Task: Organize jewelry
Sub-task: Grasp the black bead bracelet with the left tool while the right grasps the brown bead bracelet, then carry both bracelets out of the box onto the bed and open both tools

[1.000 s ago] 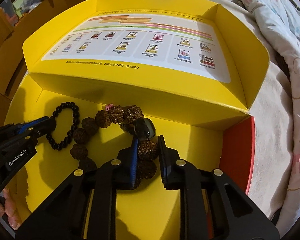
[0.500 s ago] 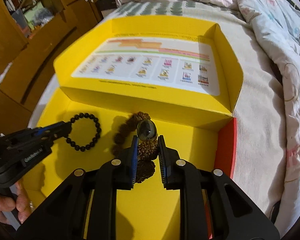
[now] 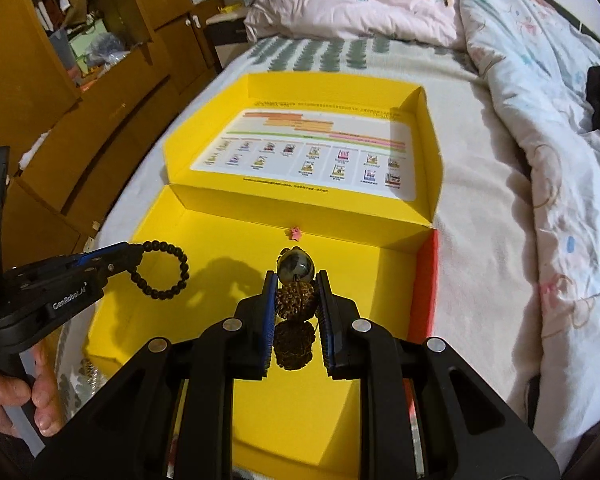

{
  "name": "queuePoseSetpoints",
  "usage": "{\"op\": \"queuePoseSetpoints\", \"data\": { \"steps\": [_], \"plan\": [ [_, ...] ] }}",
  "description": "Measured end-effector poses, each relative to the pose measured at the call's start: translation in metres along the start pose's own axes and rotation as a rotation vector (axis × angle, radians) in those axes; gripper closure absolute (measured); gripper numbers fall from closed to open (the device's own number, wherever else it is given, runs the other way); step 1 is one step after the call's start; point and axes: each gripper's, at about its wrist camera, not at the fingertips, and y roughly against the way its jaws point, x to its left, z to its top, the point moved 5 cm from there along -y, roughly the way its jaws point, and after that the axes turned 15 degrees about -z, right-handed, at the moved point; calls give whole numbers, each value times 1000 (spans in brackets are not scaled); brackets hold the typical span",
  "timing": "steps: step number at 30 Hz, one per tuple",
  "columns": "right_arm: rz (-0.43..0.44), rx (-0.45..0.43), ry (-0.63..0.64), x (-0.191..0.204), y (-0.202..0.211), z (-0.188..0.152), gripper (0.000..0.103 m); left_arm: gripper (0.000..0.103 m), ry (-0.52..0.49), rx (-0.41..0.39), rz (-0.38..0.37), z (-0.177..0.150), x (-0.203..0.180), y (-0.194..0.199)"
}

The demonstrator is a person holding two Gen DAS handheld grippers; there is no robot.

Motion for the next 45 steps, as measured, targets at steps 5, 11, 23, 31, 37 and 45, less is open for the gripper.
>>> {"op": "queuePoseSetpoints", "data": {
  "steps": [5, 11, 23, 31, 37, 45],
  "plan": [
    [-3, -30, 1, -5, 37, -18, 83, 93, -12, -30, 4, -11, -4, 31],
    [-17, -58, 1, -12, 80, -46, 83, 93, -2, -50, 11, -35, 6, 59],
    [-12, -107, -1, -19, 150, -112, 83, 93, 43, -121, 18, -77, 37, 114],
    [-16, -87, -3, -29, 159, -158, 83, 93, 90, -135, 60, -92, 71, 124],
    [0, -47, -15, -31, 142, -193, 83, 93, 119, -110, 70, -100, 94, 117],
    [35, -3, 14, -19, 123, -227, 83, 93, 107, -93, 38, -96, 93, 100]
  ]
}}
